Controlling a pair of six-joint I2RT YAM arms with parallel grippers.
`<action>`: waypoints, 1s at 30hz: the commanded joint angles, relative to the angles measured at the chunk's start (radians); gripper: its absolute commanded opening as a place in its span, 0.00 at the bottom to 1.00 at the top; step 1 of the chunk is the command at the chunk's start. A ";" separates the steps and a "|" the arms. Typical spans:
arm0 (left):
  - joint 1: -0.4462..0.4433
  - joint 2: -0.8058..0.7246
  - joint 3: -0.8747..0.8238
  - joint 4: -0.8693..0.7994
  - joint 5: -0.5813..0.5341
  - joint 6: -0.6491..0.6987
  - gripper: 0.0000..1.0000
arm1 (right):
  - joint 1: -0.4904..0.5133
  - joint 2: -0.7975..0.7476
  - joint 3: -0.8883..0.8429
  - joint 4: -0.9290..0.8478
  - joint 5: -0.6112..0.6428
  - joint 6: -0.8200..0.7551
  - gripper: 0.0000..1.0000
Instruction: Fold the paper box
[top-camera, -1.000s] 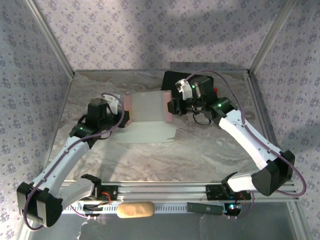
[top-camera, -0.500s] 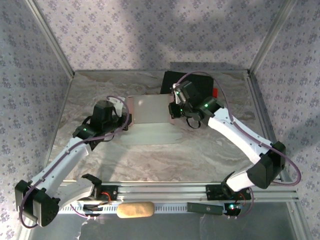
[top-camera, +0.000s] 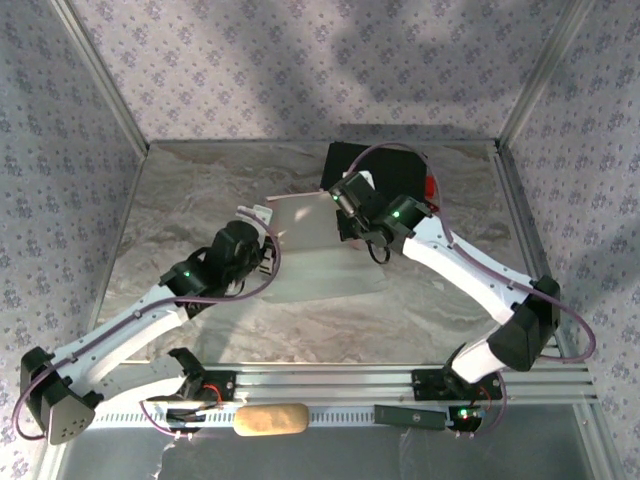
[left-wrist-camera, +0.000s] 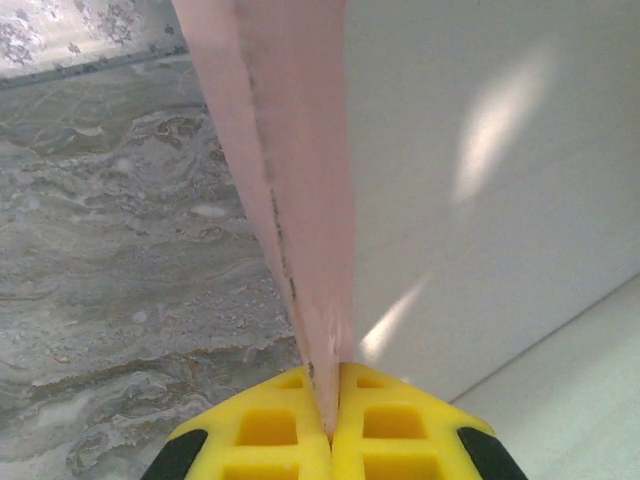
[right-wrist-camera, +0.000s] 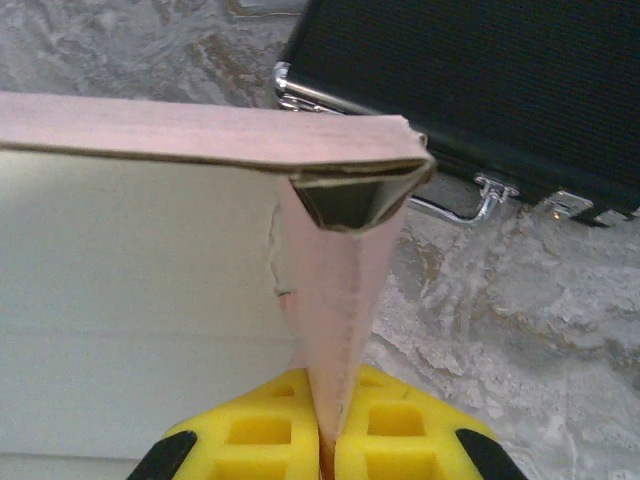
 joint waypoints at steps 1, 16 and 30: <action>-0.072 0.010 0.024 0.114 -0.033 0.031 0.00 | 0.029 0.035 0.025 -0.011 0.071 0.057 0.00; -0.069 -0.003 0.004 0.145 0.012 0.006 0.00 | -0.056 -0.070 -0.130 0.207 -0.233 -0.026 0.23; -0.036 -0.022 0.010 0.137 0.062 -0.020 0.00 | -0.134 -0.115 -0.198 0.286 -0.338 -0.039 0.38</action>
